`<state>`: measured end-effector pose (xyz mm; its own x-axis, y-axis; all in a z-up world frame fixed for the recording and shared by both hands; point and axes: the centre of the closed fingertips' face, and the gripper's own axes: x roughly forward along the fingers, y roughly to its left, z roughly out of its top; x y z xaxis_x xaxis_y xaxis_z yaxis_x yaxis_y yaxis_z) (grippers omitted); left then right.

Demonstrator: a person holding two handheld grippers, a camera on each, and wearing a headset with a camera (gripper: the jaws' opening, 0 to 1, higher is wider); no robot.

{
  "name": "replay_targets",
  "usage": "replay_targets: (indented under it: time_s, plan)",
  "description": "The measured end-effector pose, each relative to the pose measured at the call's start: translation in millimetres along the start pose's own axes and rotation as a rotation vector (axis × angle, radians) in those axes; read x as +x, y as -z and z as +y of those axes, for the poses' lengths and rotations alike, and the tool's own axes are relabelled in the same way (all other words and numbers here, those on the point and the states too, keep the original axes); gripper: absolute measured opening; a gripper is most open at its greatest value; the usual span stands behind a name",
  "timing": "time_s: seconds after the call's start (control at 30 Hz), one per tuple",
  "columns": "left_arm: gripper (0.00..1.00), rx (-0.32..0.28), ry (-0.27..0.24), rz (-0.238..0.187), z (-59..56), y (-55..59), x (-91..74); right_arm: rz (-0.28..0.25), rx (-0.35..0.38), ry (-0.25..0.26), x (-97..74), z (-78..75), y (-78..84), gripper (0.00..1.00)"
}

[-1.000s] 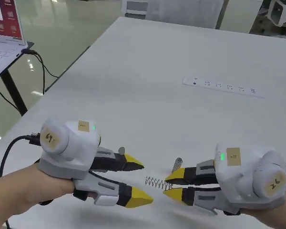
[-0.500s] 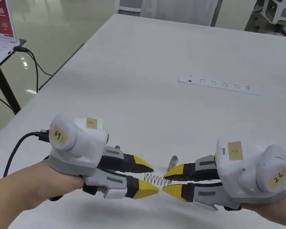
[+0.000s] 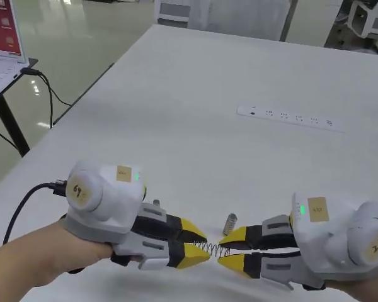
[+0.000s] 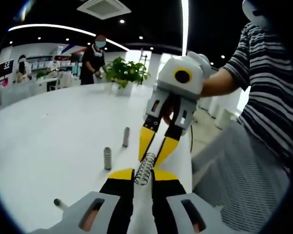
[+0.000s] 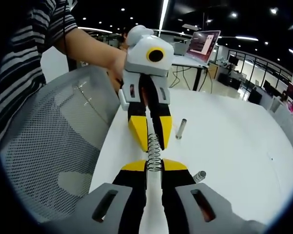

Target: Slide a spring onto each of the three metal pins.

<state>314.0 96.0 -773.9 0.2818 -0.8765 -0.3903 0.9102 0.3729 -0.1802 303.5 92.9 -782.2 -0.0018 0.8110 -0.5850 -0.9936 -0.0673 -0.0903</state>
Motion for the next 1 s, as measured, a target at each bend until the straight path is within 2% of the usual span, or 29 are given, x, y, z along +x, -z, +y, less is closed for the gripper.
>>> replay_targets:
  time_s: [0.07, 0.1, 0.13, 0.37, 0.73, 1.0]
  plan:
    - [0.04, 0.000, 0.011, -0.007, -1.2, -2.0, -0.1, 0.002, 0.002, 0.009, -1.3, -1.3, 0.8, 0.08]
    - [0.02, -0.016, 0.031, -0.018, -5.7, -3.8, 0.4, 0.016, -0.004, 0.038, -2.6, -6.3, 3.1, 0.08]
    - [0.02, -0.008, 0.025, -0.013, -3.9, -3.5, 0.5, -0.005, 0.026, 0.020, -2.8, -3.1, 0.1, 0.08]
    - [0.02, 0.005, 0.043, -0.013, -7.8, -4.4, 4.3, 0.002, 0.007, 0.020, -6.8, -0.8, 2.9, 0.08]
    - [0.02, 0.019, 0.064, 0.000, -11.6, -3.8, 4.2, -0.011, 0.053, 0.018, -9.2, 1.3, 2.6, 0.09]
    - [0.02, 0.025, 0.063, 0.009, -11.6, -1.5, 3.0, 0.001, 0.072, 0.018, -11.0, 2.1, 10.1, 0.09]
